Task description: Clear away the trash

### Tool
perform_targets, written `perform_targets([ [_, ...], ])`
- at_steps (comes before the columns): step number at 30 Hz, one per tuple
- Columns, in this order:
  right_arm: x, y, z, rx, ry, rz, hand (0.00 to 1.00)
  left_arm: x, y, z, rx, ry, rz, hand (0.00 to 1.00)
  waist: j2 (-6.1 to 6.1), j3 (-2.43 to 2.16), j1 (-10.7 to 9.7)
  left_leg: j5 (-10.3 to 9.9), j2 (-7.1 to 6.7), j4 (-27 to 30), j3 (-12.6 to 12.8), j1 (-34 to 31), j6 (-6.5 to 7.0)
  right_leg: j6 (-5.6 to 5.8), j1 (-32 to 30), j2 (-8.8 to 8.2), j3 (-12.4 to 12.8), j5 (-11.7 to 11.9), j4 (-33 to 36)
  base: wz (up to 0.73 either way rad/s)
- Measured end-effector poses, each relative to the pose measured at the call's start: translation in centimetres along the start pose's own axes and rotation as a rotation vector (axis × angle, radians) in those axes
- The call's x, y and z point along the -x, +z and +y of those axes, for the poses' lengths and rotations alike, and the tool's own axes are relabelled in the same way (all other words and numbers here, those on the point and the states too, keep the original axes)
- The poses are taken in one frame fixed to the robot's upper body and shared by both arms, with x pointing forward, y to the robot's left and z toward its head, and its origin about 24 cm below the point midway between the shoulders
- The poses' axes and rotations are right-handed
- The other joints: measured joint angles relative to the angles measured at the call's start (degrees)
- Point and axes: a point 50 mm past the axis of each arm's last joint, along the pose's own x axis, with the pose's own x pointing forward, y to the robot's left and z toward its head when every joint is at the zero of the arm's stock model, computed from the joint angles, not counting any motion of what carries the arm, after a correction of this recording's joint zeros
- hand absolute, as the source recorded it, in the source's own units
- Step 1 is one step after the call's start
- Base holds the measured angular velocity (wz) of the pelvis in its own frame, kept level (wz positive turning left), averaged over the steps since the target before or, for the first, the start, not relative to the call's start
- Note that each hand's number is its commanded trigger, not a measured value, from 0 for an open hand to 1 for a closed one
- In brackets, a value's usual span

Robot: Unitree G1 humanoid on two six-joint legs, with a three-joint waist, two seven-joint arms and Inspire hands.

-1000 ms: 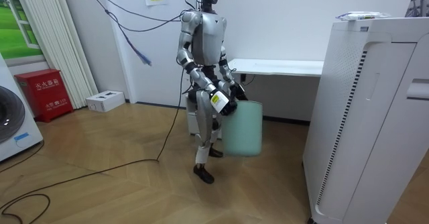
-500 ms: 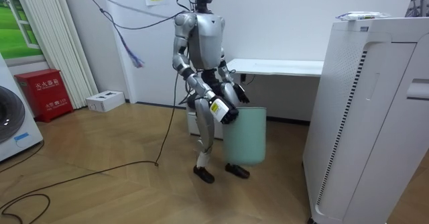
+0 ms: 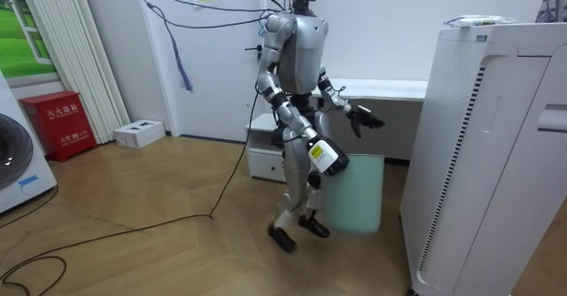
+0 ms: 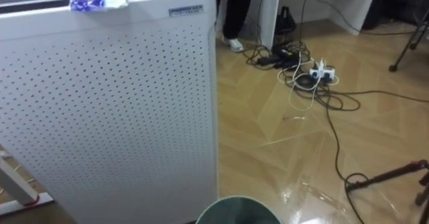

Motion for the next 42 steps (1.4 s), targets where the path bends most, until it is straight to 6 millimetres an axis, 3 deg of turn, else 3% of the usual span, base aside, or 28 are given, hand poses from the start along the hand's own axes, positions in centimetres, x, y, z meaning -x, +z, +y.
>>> perform_targets([
  [1,0.0,0.1,0.0,-0.003,-0.007,-0.010,1.00,-0.5,1.5,0.0,0.021,0.028,-0.062,0.00,-0.34,-0.09,-0.30,-0.30,-0.44,0.17,-1.03,0.16,-0.47,-0.23,-1.36,-0.41,0.81,5.15,-4.38,0.38],
  [2,0.1,0.0,0.0,-0.003,-0.011,-0.007,1.00,-0.5,2.0,0.0,0.021,0.042,-0.090,0.00,-0.46,-0.14,-0.69,-0.42,-0.72,0.01,-1.80,0.55,-0.66,-2.04,-1.14,-0.85,-0.10,6.71,-4.46,0.56],
  [3,0.1,-0.3,-0.1,0.000,-0.020,0.002,1.00,-0.6,2.9,0.0,0.015,0.070,-0.145,0.00,-0.47,-0.45,-1.08,-0.64,-0.66,-0.45,-2.90,1.41,-1.03,-2.39,0.74,-0.79,-1.55,6.44,-5.80,0.52],
  [5,0.1,-0.6,-0.4,0.010,-0.032,0.011,1.00,-0.5,4.7,0.4,0.013,0.126,-0.253,0.00,-0.54,-0.47,-1.04,-0.88,-0.28,-1.74,-3.85,3.19,-1.47,-2.62,3.74,0.08,-2.66,6.47,-8.51,0.37],
  [10,-0.1,0.3,-1.0,-0.002,-0.062,-0.025,1.00,-0.3,8.9,1.4,0.068,0.236,-0.464,0.00,-0.99,-0.86,0.27,-1.05,0.31,-3.64,-3.79,4.60,-1.82,-3.02,6.09,1.22,-3.35,6.72,-11.48,0.08],
  [16,-0.1,1.2,-1.7,-0.001,-0.095,-0.077,1.00,0.3,13.2,3.9,0.128,0.373,-0.678,0.00,-1.17,-0.93,0.35,-1.11,0.17,-4.09,-4.76,5.56,-1.89,-3.02,8.35,1.26,-4.60,6.82,-13.81,0.11],
  [22,-0.1,1.3,-1.6,-0.007,-0.089,-0.082,1.00,0.8,15.5,5.3,0.199,0.449,-0.778,0.00,-0.65,-1.07,1.70,-1.51,0.41,-4.41,-5.60,6.43,-2.34,-3.23,9.99,1.57,-5.61,7.04,-15.18,0.07],
  [32,0.2,1.0,-1.4,0.003,-0.028,-0.080,1.00,2.1,17.5,6.9,0.250,0.547,-0.901,0.00,0.73,-1.52,1.32,-1.50,0.09,-4.38,-7.08,6.84,-2.34,-3.15,11.57,1.71,-7.29,7.23,-16.41,0.09],
  [40,0.7,0.3,-1.4,0.011,-0.002,-0.057,1.00,4.1,19.9,7.5,0.193,0.597,-1.093,0.00,0.81,-1.44,1.36,-1.50,-0.05,-4.86,-8.19,7.78,-2.34,-3.05,13.01,1.91,-7.73,7.50,-17.56,0.05],
  [42,0.7,0.3,-1.3,0.018,0.009,-0.058,1.00,4.2,20.3,7.3,0.148,0.596,-1.129,0.00,0.85,-1.17,1.23,-1.50,-0.07,-5.07,-8.17,8.50,-2.34,-3.05,13.67,1.87,-7.70,7.50,-17.59,0.00],
])
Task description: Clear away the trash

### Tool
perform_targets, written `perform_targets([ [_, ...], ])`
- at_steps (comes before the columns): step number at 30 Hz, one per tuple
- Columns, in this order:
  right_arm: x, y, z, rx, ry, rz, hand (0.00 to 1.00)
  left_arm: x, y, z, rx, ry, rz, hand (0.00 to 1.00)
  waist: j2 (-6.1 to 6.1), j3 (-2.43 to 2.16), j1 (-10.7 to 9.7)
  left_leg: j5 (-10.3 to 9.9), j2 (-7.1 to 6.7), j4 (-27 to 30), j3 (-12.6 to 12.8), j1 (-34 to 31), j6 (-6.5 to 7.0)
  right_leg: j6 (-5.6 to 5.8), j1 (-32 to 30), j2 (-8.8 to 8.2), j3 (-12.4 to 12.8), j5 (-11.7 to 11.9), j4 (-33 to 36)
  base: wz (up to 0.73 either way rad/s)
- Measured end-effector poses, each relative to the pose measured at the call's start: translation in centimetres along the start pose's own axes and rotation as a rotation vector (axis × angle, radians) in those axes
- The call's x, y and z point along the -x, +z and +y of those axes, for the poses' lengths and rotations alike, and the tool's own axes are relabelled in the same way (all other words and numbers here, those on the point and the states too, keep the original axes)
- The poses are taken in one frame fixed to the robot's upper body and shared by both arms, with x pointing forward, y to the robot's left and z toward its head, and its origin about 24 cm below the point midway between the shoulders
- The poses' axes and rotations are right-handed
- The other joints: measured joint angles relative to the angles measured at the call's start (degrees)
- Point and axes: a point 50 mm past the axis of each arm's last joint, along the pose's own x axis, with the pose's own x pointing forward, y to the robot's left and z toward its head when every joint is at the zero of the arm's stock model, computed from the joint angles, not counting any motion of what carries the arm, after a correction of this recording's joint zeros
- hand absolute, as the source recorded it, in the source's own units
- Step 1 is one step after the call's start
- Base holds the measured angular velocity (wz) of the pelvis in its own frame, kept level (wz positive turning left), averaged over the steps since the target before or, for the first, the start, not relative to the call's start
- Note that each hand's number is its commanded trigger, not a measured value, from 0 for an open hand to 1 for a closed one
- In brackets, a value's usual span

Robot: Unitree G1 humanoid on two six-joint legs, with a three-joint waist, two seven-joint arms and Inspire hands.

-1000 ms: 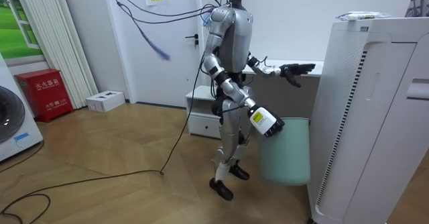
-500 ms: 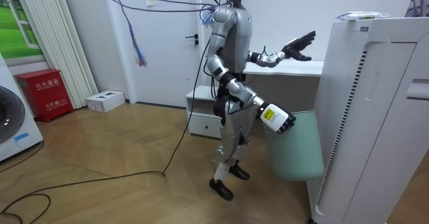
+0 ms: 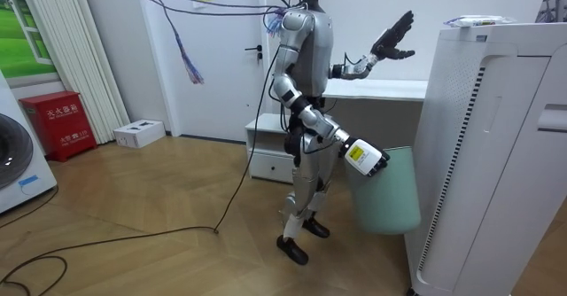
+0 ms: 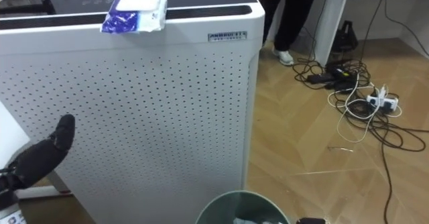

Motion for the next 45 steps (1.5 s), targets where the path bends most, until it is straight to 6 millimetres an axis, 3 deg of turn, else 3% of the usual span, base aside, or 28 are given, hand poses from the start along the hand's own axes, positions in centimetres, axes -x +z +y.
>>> perform_targets([
  [5,-0.1,0.1,-0.2,0.017,0.038,-0.006,1.00,-0.8,0.6,-0.7,-0.035,-0.035,-0.087,0.00,0.01,0.21,-0.12,0.00,0.07,-0.03,0.60,0.04,0.00,0.00,0.03,0.00,0.13,0.00,0.06,-0.01],
  [11,-0.2,0.1,-0.5,0.043,0.110,-0.002,1.00,-2.4,0.8,-0.9,-0.044,-0.066,-0.146,0.00,1.16,0.90,-0.72,0.00,0.12,0.00,0.80,0.01,0.00,0.00,-0.05,-0.09,0.15,0.00,0.12,0.00],
  [13,-0.4,0.3,-0.4,0.053,0.129,-0.004,1.00,-3.1,0.8,-0.9,-0.059,-0.081,-0.180,0.00,1.81,1.12,-1.91,-0.01,0.10,0.00,0.72,-0.18,0.00,0.00,-0.19,-0.13,0.06,0.00,0.11,0.00],
  [15,-0.6,0.4,-0.3,0.063,0.137,-0.004,1.00,-4.0,0.9,-1.0,-0.072,-0.089,-0.206,0.00,2.37,1.12,-2.76,0.00,-0.05,0.02,0.44,-0.24,0.00,0.01,-0.18,-0.13,-0.10,0.00,0.09,0.04],
  [19,-0.9,0.7,-0.4,0.076,0.144,-0.007,1.00,-4.7,1.0,-1.3,-0.089,-0.116,-0.220,0.00,3.41,0.69,-4.40,0.02,-0.22,0.01,0.65,0.06,0.04,0.06,0.05,-0.66,-0.07,-0.02,0.09,0.00],
  [37,-1.0,0.5,-2.0,0.193,0.185,0.011,1.00,-9.5,0.1,-2.1,-0.262,-0.234,-0.299,0.00,5.31,0.81,-5.01,0.03,0.52,-0.27,3.72,0.36,0.06,0.00,0.05,-0.56,0.52,0.07,0.18,-0.02],
  [45,-1.1,0.5,-2.3,0.195,0.172,0.023,1.00,-11.1,-0.2,-1.6,-0.334,-0.245,-0.315,0.00,6.66,0.58,-5.22,0.11,0.52,-1.14,4.85,1.03,0.19,0.09,0.27,-0.63,1.37,0.12,0.06,-0.04],
])
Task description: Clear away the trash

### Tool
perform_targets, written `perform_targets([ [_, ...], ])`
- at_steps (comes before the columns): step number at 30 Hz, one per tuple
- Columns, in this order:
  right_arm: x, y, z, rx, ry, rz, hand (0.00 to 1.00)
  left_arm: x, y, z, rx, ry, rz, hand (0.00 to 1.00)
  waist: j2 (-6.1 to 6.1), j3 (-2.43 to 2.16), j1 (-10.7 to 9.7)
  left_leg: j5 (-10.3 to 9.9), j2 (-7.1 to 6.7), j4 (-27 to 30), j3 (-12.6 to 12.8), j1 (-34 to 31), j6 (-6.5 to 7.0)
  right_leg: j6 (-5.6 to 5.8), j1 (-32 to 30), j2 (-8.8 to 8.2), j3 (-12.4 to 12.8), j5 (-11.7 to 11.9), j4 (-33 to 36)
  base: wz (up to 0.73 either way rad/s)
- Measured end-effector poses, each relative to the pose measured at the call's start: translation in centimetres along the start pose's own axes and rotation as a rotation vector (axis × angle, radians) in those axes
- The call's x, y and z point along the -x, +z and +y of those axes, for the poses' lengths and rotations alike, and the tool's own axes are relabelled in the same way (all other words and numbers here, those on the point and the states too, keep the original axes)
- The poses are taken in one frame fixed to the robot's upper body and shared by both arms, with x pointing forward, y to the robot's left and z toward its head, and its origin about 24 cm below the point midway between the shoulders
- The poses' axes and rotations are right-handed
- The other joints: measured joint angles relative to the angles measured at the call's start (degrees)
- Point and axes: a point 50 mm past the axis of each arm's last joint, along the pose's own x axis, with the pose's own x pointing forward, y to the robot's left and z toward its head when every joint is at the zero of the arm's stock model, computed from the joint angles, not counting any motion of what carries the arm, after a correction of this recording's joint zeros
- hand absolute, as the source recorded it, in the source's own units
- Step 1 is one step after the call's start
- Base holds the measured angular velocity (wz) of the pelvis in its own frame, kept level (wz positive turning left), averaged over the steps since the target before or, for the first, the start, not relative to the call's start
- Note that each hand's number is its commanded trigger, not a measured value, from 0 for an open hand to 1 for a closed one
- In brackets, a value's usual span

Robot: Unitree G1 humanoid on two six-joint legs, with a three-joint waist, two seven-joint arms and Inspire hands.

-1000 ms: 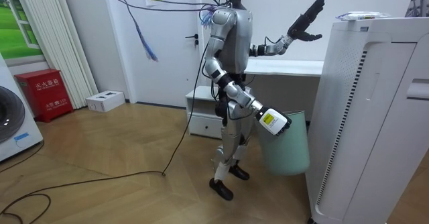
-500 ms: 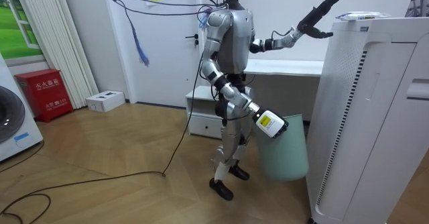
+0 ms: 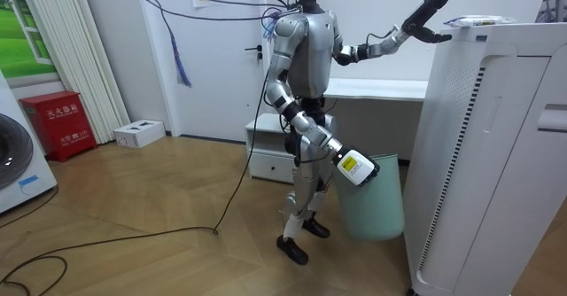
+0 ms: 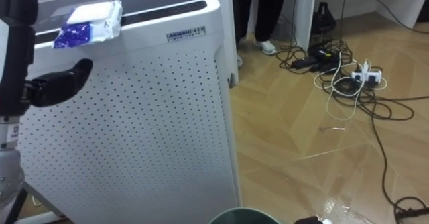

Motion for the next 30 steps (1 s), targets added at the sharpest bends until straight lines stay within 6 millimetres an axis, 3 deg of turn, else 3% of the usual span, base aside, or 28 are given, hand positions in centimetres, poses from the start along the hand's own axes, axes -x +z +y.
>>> perform_targets([
  [4,-0.3,0.3,0.0,0.002,0.017,-0.005,1.00,-0.3,-1.5,-0.4,-0.032,-0.067,0.055,0.00,0.55,0.07,-0.77,0.12,0.05,-0.78,0.03,0.97,0.18,0.01,0.60,0.06,0.18,0.00,-0.07,0.00],
  [10,-0.3,0.0,-0.2,0.011,0.017,0.025,1.00,-1.1,-2.1,-0.4,0.022,-0.116,0.114,0.00,0.96,0.11,-0.63,0.14,0.13,-0.75,0.61,1.04,0.22,0.05,0.66,0.00,0.34,-0.03,-0.12,-0.01],
  [21,-0.3,-0.1,-0.4,0.051,0.020,0.037,1.00,-3.0,-1.9,-0.5,0.040,-0.270,0.095,0.00,2.12,-0.54,0.25,0.30,0.10,-0.76,1.45,1.02,0.44,0.19,0.64,-0.18,0.24,-0.07,0.04,0.00],
  [30,-0.3,-0.4,-0.4,0.055,0.019,0.059,1.00,-5.1,-2.6,-0.3,0.092,-0.390,0.119,0.00,2.50,-0.07,0.28,0.51,0.24,-0.77,2.36,1.02,0.53,0.22,0.85,-0.21,0.36,-0.08,0.04,0.00],
])
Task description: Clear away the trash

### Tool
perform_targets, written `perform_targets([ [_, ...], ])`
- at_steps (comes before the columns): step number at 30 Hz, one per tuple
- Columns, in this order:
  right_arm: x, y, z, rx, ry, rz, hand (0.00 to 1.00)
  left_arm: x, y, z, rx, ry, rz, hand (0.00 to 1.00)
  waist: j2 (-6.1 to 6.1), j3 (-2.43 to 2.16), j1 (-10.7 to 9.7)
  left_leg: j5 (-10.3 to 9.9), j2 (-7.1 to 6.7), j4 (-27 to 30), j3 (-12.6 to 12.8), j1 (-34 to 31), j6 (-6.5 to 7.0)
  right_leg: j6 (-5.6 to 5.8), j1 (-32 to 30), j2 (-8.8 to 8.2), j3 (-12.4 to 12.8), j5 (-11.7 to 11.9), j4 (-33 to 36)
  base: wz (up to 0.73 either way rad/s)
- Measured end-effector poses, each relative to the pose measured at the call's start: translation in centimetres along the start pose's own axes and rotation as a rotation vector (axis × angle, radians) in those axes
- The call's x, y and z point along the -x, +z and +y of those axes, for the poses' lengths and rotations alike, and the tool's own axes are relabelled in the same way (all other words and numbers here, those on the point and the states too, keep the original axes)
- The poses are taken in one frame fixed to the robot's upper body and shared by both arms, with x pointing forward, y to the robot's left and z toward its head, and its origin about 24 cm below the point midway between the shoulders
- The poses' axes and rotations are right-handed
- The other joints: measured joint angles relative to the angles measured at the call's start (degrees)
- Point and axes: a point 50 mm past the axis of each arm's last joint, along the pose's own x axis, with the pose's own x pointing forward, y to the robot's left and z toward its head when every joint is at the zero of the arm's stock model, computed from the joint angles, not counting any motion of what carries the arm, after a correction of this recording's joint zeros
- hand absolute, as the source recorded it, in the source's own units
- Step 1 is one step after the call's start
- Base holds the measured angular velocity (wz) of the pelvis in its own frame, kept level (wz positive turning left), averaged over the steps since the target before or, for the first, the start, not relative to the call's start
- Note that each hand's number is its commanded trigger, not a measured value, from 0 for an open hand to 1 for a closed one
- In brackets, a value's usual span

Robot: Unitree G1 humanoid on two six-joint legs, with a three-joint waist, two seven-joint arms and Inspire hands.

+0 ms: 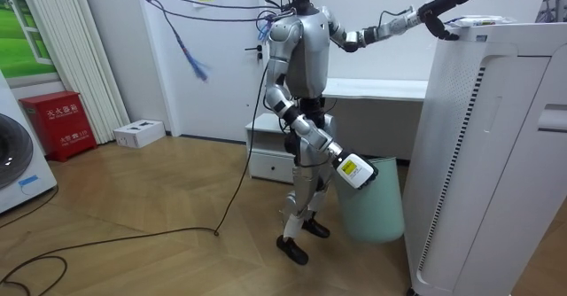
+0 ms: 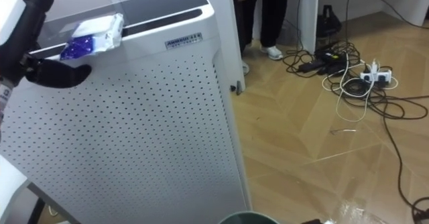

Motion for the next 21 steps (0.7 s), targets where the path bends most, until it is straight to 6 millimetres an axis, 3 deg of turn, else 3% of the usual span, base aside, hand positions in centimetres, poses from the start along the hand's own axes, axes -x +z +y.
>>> perform_targets([
  [8,-0.02,0.00,0.00,0.000,0.001,0.002,1.00,-0.13,0.14,-0.04,-0.004,-0.052,-0.012,0.00,0.12,0.08,0.35,0.04,0.08,-0.10,0.87,0.14,0.06,0.06,-0.04,-0.08,-0.07,0.00,-0.01,0.00],
  [10,-0.04,0.02,-0.03,0.000,-0.002,0.001,1.00,-0.15,0.16,-0.12,-0.005,-0.072,-0.013,0.00,0.18,0.13,0.29,0.04,0.34,-0.03,2.50,-0.05,0.08,0.11,-0.06,-0.08,-0.14,-0.03,0.00,0.00],
  [21,-0.08,0.02,0.03,0.039,0.003,0.006,1.00,-0.12,0.12,-0.62,-0.021,-0.179,0.000,0.00,0.77,0.46,0.25,0.14,0.25,0.04,2.43,-0.29,0.23,0.29,-0.26,-0.09,-0.10,-0.16,0.00,0.00],
])
